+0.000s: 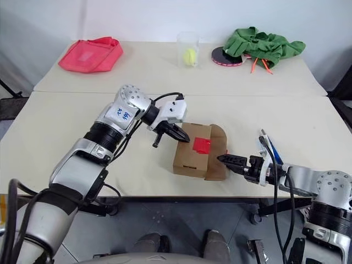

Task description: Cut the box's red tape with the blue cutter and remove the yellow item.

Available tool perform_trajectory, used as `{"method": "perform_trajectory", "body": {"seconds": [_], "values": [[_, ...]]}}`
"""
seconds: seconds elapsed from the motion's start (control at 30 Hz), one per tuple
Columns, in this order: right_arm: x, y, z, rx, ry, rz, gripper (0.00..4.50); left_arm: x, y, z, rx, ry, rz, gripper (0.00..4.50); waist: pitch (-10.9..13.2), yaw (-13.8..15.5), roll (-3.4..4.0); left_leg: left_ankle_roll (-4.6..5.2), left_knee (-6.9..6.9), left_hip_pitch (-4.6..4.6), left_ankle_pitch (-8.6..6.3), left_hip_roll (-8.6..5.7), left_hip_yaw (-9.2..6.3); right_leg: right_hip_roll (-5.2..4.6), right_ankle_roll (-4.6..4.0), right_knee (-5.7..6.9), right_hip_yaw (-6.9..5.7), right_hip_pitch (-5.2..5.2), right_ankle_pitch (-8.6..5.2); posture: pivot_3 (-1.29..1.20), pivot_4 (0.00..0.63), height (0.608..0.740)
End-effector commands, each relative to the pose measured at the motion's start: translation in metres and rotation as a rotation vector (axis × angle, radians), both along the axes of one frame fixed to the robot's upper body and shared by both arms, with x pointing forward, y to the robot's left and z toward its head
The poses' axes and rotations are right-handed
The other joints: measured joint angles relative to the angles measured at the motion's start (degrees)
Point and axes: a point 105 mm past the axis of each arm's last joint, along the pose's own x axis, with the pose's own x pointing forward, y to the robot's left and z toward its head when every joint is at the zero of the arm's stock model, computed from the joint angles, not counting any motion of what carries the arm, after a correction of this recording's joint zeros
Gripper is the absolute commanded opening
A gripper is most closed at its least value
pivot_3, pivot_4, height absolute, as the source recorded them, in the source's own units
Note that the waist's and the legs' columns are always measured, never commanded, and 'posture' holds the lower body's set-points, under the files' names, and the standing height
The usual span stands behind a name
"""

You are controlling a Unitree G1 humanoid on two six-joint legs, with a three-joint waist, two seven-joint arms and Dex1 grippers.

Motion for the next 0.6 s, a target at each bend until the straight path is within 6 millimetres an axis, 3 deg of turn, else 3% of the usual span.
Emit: {"method": "perform_trajectory", "body": {"seconds": [0.03,0.5,0.6], "values": [[0.005,0.008,-0.013,-0.007,0.048,0.014,4.44,-0.006,0.000,-0.012,0.044,0.026,-0.019,0.00,0.0,-0.3,0.00,0.00,0.00,0.01,0.00,0.00,-0.01,0.00,0.00,0.01,0.01,0.00,0.00,0.00,0.150,0.740],[-0.004,0.027,-0.032,-0.075,0.106,0.133,4.44,-0.010,0.002,-0.012,0.042,0.028,-0.015,0.00,0.0,-0.8,-0.04,0.00,-0.02,0.16,0.00,0.04,-0.06,0.01,0.00,0.11,0.09,0.03,0.00,0.00,0.150,0.740],[-0.003,0.029,-0.033,-0.096,0.106,0.146,3.89,-0.011,0.002,-0.013,0.041,0.029,-0.016,0.00,-0.1,-0.9,-0.08,0.00,-0.04,0.21,0.00,0.06,-0.04,0.02,-0.01,0.14,0.11,0.03,0.00,0.00,0.150,0.740]]}}
